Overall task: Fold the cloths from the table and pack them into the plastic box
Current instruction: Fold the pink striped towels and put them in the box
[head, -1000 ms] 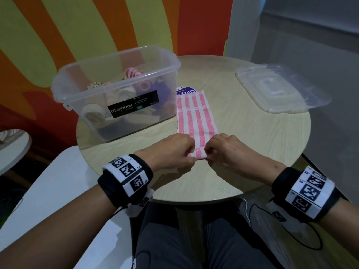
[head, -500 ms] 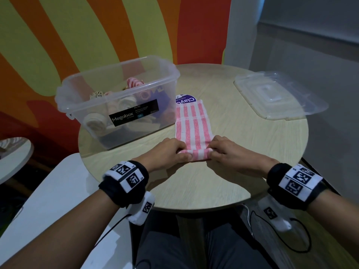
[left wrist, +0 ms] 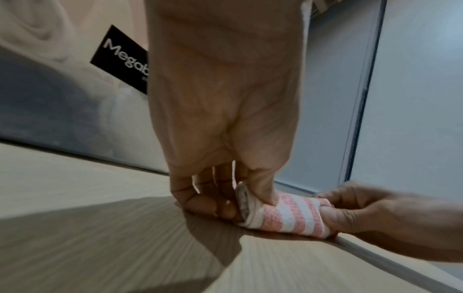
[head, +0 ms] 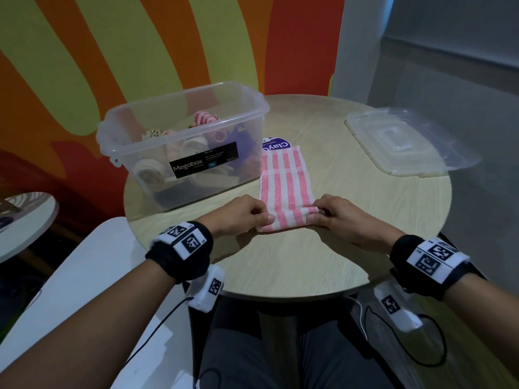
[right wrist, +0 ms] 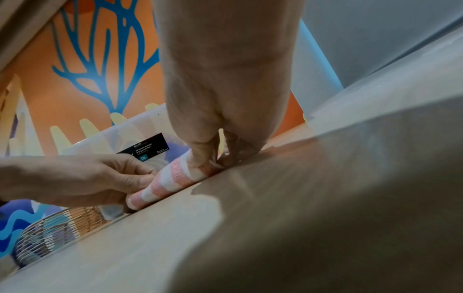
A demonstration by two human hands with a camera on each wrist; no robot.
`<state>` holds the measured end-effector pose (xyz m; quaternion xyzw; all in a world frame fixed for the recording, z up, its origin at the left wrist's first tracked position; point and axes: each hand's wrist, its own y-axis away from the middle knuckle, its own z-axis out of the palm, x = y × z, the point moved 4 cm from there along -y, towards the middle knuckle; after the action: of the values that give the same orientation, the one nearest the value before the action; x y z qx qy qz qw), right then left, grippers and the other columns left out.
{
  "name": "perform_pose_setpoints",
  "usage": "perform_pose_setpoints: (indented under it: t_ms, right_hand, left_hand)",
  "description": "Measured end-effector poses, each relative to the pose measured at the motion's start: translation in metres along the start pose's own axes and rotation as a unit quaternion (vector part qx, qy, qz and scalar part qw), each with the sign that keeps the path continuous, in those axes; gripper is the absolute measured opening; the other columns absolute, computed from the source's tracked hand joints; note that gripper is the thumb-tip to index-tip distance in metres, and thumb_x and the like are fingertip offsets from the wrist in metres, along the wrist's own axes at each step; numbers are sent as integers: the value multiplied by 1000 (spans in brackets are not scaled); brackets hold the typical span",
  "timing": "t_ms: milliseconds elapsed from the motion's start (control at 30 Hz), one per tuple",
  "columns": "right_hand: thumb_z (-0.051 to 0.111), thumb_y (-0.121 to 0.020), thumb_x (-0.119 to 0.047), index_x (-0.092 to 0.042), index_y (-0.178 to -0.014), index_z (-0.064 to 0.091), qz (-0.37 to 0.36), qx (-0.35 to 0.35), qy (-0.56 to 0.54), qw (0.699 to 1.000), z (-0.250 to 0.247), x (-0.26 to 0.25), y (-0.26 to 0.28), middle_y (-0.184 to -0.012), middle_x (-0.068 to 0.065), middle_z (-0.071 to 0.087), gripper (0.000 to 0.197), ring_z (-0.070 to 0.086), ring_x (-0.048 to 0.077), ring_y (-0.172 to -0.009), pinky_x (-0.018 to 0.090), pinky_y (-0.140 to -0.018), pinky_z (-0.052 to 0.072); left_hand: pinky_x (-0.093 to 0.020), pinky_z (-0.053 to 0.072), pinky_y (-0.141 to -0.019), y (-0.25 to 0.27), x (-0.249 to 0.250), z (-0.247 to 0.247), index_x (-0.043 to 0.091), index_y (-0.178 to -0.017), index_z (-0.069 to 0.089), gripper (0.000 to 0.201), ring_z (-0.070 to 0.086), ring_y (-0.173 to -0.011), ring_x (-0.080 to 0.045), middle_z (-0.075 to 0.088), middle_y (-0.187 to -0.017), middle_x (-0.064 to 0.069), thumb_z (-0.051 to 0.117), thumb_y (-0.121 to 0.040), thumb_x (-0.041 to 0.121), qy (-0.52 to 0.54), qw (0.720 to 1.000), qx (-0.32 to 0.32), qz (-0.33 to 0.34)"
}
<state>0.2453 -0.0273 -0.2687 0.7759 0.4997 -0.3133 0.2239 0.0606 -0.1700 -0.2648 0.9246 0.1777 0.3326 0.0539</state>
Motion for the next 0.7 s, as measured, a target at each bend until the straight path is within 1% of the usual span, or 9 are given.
perform_pose_setpoints:
  t_ms: [67, 133, 267, 333, 400, 500, 567, 633, 700]
  right_hand:
    - [57, -103, -34, 5, -101, 64, 26, 5, -3, 1000, -1, 4, 2, -104, 13, 57, 40, 58, 23, -87, 28, -73, 43]
    - [52, -105, -37, 5, -94, 61, 51, 6, -2, 999, -1, 7, 4, -105, 11, 54, 44, 58, 26, -89, 30, -74, 43]
    - [56, -101, -36, 6, -79, 58, 63, -1, 62, 996, 1, 5, -1, -100, 21, 57, 48, 50, 22, -72, 36, -64, 40]
    - [60, -97, -36, 4, -77, 58, 60, 27, 108, 992, 3, 5, -5, -95, 21, 57, 45, 51, 24, -74, 45, -66, 43]
    - [63, -96, -34, -6, -90, 60, 34, 64, 132, 989, 2, 3, -5, -95, 11, 55, 28, 52, 26, -85, 45, -75, 46]
    - [64, -98, -28, -20, -103, 56, -54, 63, 168, 982, 3, -11, -1, -100, -2, 50, 12, 47, 22, -94, 39, -81, 46]
    - [65, -97, -25, -18, -102, 60, -101, 35, 211, 972, 9, -17, 0, -99, -2, 50, 10, 48, 22, -93, 41, -79, 47]
    - [61, -98, -28, -15, -105, 63, -110, 13, 244, 963, 16, -17, 1, -102, 1, 53, 14, 50, 23, -92, 45, -80, 47]
    - [55, -100, -38, -18, -107, 64, -103, -7, 255, 961, 18, -12, 4, -104, -1, 54, 23, 50, 21, -94, 44, -82, 47]
  left_hand:
    - [-28, 37, -62, -3, 5, 1, 18, -72, 57, 37, 49, -65, -12, 55, -71, 4, 59, -103, 37, -37, 999, -15, -19]
    - [-29, 36, -61, -7, 10, 4, 17, -71, 56, 40, 49, -65, -13, 55, -71, 2, 56, -104, 39, -70, 996, -32, -40]
    - [-30, 39, -60, -17, 19, 9, 16, -76, 57, 37, 55, -69, -17, 60, -79, -2, 59, -101, 44, -135, 988, -5, -73]
    - [-30, 36, -59, -18, 25, 5, 20, -78, 53, 29, 55, -76, -19, 60, -87, -3, 66, -95, 39, -180, 981, 59, -45]
    - [-30, 34, -62, -16, 33, 3, 21, -82, 50, 21, 52, -82, -20, 55, -92, 0, 67, -93, 28, -214, 971, 101, 29]
    - [-31, 38, -67, -9, 37, 14, 19, -92, 54, 8, 51, -85, -20, 52, -94, 1, 57, -99, 22, -248, 962, 70, 92]
    - [-34, 42, -69, -7, 37, 20, 17, -94, 57, 14, 50, -84, -19, 53, -93, 1, 52, -103, 27, -268, 956, 52, 105]
    - [-39, 48, -72, -3, 37, 20, 15, -91, 58, 22, 53, -82, -21, 57, -91, -1, 51, -103, 32, -246, 962, 34, 111]
    - [-40, 50, -72, 2, 36, 17, 15, -89, 61, 25, 57, -81, -21, 62, -90, -2, 59, -100, 37, -205, 973, 1, 105]
